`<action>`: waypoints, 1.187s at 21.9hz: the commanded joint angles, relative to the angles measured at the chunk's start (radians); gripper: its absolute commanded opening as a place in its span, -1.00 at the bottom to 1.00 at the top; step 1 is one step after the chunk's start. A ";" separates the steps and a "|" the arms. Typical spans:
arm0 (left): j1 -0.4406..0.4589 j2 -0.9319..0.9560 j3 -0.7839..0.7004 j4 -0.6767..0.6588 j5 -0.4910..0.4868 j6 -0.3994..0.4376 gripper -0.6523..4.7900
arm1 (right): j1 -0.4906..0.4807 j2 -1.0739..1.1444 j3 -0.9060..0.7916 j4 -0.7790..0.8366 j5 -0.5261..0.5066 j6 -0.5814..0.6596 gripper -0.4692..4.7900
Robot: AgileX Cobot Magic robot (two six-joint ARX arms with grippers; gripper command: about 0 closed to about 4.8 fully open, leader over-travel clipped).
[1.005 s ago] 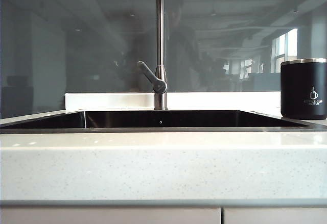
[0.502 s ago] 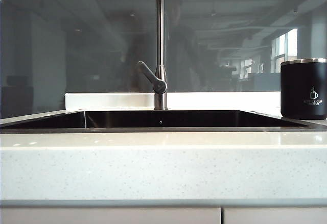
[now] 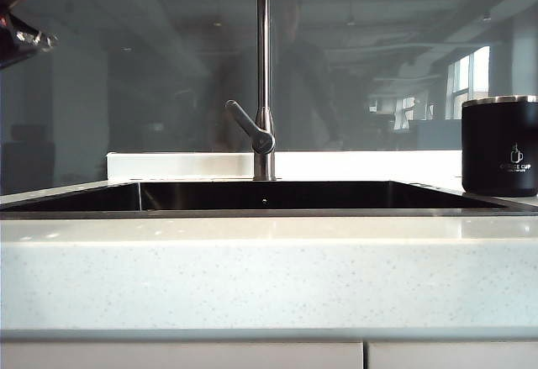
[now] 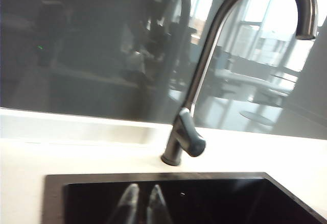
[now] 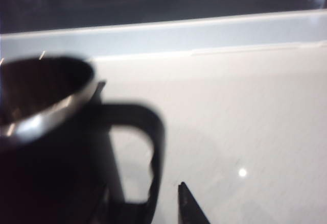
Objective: Pick up the mug next to the sink, go to the faucet to get some water, pour the water into the sink, and finally put the mug back to its place.
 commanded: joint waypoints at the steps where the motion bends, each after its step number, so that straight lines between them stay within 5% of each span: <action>1: 0.001 0.047 0.046 0.021 0.027 -0.005 -0.63 | 0.000 0.020 0.044 0.017 0.000 0.000 -0.10; 11: 0.001 0.128 0.134 0.019 0.023 -0.002 -0.63 | 0.001 0.132 0.153 0.013 0.000 0.000 -0.11; 14: 0.001 0.134 0.134 0.019 0.020 -0.002 -0.63 | 0.001 0.134 0.163 0.010 0.000 0.000 -0.49; 18: 0.001 0.134 0.135 -0.022 0.000 0.003 -0.63 | 0.001 0.134 0.171 0.010 0.000 0.001 -0.52; 21: 0.001 0.165 0.150 -0.024 -0.028 0.028 -0.63 | 0.001 0.134 0.171 0.010 0.000 0.001 -0.80; 26: -0.005 0.293 0.256 -0.023 -0.017 0.028 -0.63 | 0.001 0.134 0.171 0.019 -0.008 0.026 -0.83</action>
